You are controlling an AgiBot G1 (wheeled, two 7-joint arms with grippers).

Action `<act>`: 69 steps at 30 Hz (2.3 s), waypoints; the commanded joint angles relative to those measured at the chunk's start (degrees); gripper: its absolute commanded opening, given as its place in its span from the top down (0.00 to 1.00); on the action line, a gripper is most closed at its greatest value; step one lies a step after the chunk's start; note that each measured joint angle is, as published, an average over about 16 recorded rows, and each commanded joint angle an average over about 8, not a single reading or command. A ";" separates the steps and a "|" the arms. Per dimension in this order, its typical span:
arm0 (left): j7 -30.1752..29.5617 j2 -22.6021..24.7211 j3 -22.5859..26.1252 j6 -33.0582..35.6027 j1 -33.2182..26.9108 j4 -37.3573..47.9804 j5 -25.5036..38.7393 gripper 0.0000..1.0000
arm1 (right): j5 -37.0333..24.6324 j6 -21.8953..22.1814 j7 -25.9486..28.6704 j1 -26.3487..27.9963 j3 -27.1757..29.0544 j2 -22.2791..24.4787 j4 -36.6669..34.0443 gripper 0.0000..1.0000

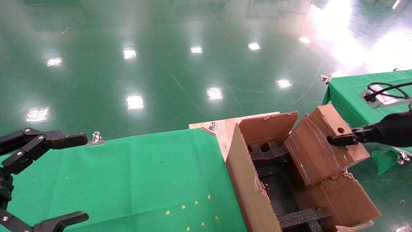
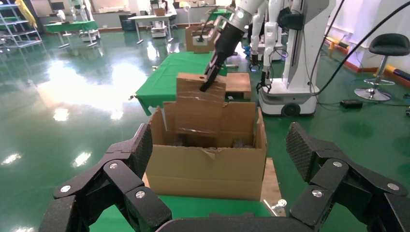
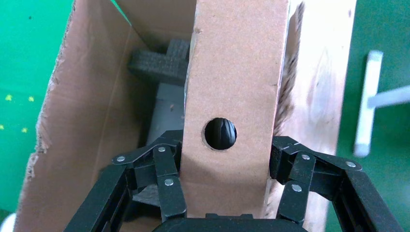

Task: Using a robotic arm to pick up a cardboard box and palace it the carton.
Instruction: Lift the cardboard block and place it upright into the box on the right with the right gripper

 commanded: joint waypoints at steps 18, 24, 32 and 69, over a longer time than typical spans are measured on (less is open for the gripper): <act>0.02 -0.02 0.04 -0.02 -0.01 0.00 -0.03 0.00 | -15.22 11.64 20.13 -0.18 -4.17 8.16 21.58 1.00; 0.03 -0.02 0.06 -0.02 -0.02 0.00 -0.04 0.00 | -17.17 14.14 23.22 -1.47 -5.23 8.11 23.58 1.00; 0.04 -0.03 0.07 -0.03 -0.02 0.00 -0.05 0.00 | -18.24 18.43 26.17 -4.47 -6.91 6.40 24.19 1.00; 0.08 -0.06 0.16 -0.06 -0.04 0.00 -0.10 0.00 | -11.87 31.64 22.79 -22.79 -10.24 -9.22 10.13 1.00</act>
